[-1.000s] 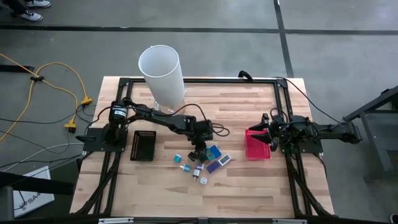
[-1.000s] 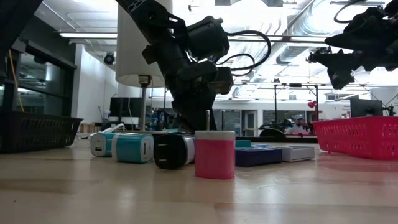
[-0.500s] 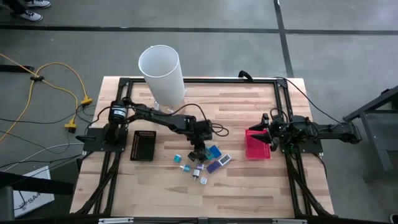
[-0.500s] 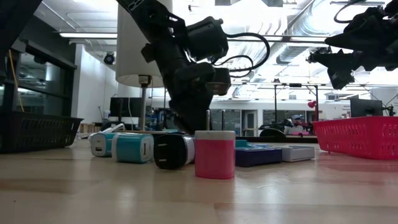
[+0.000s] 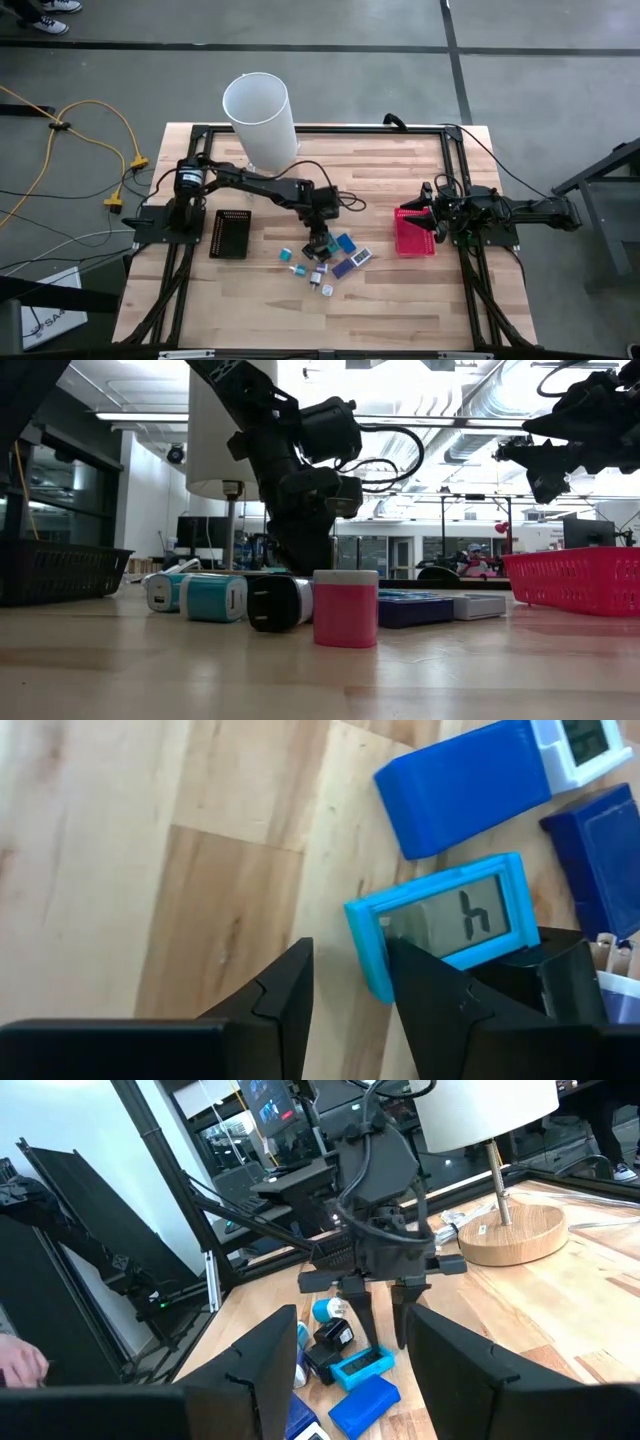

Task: Pick & Place Office items
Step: Put the blue digital timer into the black bin

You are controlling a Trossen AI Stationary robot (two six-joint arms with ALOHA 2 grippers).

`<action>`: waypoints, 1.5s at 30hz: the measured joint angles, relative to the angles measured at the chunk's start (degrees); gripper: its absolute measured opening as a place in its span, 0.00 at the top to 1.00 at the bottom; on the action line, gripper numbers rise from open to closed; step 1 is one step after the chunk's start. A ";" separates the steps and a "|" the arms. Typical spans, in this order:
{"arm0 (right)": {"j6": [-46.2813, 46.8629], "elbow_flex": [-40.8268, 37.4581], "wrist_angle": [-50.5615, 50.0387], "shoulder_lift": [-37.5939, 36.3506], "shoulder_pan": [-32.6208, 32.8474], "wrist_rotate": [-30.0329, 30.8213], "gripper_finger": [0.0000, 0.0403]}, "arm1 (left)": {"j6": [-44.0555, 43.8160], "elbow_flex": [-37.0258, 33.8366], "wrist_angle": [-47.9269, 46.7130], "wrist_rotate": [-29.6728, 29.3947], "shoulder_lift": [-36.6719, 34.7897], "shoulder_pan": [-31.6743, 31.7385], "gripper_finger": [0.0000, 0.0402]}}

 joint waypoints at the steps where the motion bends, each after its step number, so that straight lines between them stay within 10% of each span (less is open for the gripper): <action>1: 0.00 -0.01 0.00 -0.02 0.00 0.00 0.57 | 0.00 0.00 -0.24 0.00 0.00 0.27 0.69; 45: 0.00 -0.01 -0.02 -0.02 0.00 0.00 0.57 | 9.01 -0.22 0.28 -7.06 -5.88 -1.16 0.54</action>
